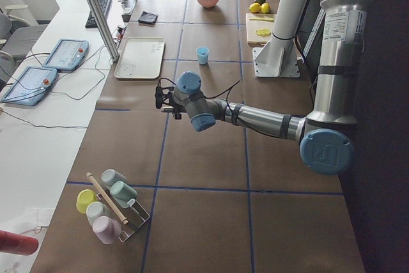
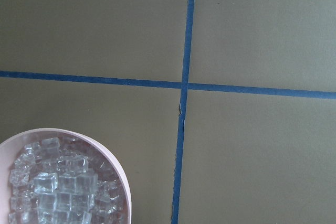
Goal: Mash ice and strawberries in cup
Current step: 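Lower the pestle onto the table and open the left gripper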
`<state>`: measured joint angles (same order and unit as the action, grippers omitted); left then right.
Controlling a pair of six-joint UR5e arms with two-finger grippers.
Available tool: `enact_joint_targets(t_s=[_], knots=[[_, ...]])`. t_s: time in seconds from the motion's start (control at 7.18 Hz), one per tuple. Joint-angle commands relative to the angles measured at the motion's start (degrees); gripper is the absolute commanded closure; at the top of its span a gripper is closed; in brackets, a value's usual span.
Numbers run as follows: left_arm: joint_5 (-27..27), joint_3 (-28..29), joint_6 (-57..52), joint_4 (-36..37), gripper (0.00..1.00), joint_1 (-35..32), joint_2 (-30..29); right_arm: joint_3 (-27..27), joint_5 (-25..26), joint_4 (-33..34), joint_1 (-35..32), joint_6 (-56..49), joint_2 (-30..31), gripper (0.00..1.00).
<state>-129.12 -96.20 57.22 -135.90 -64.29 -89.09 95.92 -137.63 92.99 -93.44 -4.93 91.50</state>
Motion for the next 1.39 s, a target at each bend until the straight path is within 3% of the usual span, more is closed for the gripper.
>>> enact_joint_targets(t_s=[0.0,0.28,0.84,1.25], knots=[[-0.2,0.0,-14.3,9.8,1.0,-0.8,1.7,0.1,0.0,0.0,0.0,0.0,0.0,0.01],[0.1,0.7,-20.4,11.7,1.0,-0.4,5.3,0.1,0.1,0.0,0.1,-0.1,0.0,0.01],[3.1,11.0,-21.4,11.5,1.0,0.0,0.5,0.1,0.2,0.0,0.2,-0.1,-0.8,0.01],[3.5,11.1,-23.5,11.4,1.0,-0.2,1.2,0.1,0.2,0.0,0.3,-0.1,-0.8,0.01]])
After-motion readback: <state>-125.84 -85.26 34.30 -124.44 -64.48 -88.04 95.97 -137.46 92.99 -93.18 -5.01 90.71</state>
